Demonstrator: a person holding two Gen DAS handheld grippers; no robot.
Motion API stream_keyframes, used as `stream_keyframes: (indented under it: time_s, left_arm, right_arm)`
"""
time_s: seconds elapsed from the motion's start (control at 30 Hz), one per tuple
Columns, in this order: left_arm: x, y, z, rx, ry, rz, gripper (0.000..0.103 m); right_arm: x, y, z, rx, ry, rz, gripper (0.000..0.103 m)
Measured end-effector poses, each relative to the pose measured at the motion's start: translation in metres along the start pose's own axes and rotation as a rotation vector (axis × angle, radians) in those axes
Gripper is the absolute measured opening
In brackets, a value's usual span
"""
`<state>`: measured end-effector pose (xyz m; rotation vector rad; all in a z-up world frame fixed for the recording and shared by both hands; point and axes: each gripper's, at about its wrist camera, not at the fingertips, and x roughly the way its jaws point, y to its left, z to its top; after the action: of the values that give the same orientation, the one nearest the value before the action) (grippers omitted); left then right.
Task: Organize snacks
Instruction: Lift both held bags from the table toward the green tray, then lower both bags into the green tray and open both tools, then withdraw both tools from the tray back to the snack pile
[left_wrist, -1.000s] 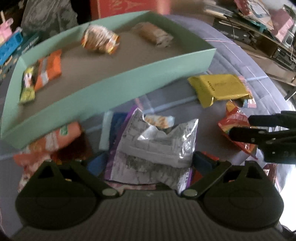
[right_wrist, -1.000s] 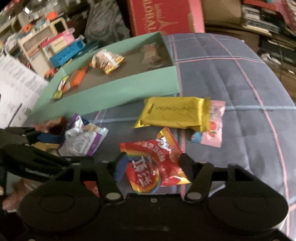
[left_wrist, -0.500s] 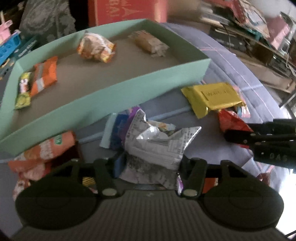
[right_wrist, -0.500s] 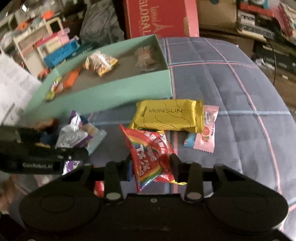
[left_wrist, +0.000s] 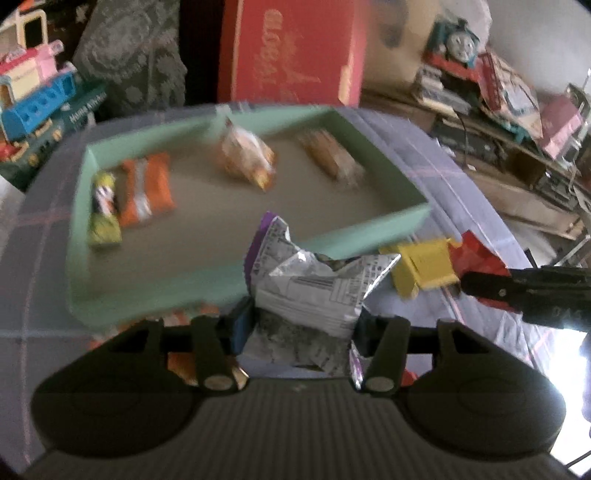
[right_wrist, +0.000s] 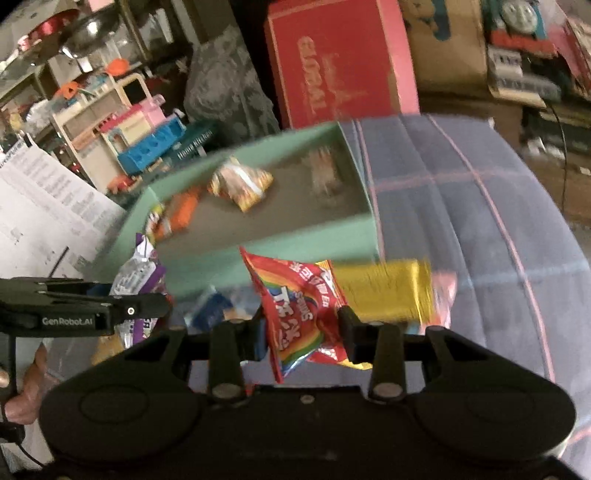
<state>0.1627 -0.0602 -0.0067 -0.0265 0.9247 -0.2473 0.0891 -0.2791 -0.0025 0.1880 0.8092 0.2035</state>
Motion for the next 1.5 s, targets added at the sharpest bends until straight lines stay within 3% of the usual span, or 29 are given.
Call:
stream_keyframes:
  time_s: [0.27, 0.5, 0.77, 0.8, 0.83, 0.87, 0.9, 0.93, 0.97, 1.2, 1.5]
  left_arm:
    - [0.008, 0.056, 0.057, 0.001, -0.054, 0.088, 0.054]
    - [0.054, 0.087, 0.103, 0.023, -0.038, 0.155, 0.054]
    - [0.111, 0.108, 0.132, 0.001, -0.002, 0.174, 0.057]
    - [0.115, 0.108, 0.135, -0.002, -0.006, 0.174, 0.059]
    - [0.119, 0.108, 0.137, -0.006, -0.01, 0.184, 0.068]
    - [0.122, 0.107, 0.139, -0.014, -0.012, 0.204, 0.086]
    - [0.123, 0.107, 0.141, -0.023, -0.016, 0.225, 0.095]
    - [0.123, 0.107, 0.141, -0.032, -0.027, 0.238, 0.103]
    - [0.121, 0.106, 0.141, -0.038, -0.038, 0.238, 0.103]
    - [0.111, 0.1, 0.133, -0.059, -0.01, 0.227, 0.103]
    - [0.065, 0.073, 0.093, -0.047, 0.006, 0.186, 0.103]
  right_arm:
    - [0.038, 0.025, 0.071, -0.055, -0.04, 0.01, 0.037]
    - [0.103, 0.046, 0.127, -0.081, -0.033, -0.007, 0.037]
    - [0.173, 0.048, 0.159, -0.071, -0.009, -0.033, 0.038]
    - [0.18, 0.049, 0.161, -0.067, -0.01, -0.029, 0.043]
    - [0.185, 0.049, 0.163, -0.064, -0.014, -0.026, 0.048]
    - [0.188, 0.05, 0.165, -0.063, -0.019, -0.027, 0.056]
    - [0.187, 0.049, 0.165, -0.06, -0.023, -0.027, 0.082]
    - [0.186, 0.05, 0.165, -0.057, -0.039, -0.03, 0.099]
    - [0.183, 0.05, 0.164, -0.059, -0.065, -0.032, 0.103]
    - [0.168, 0.043, 0.162, -0.035, -0.052, -0.029, 0.103]
    - [0.106, 0.039, 0.125, -0.01, -0.052, 0.029, 0.103]
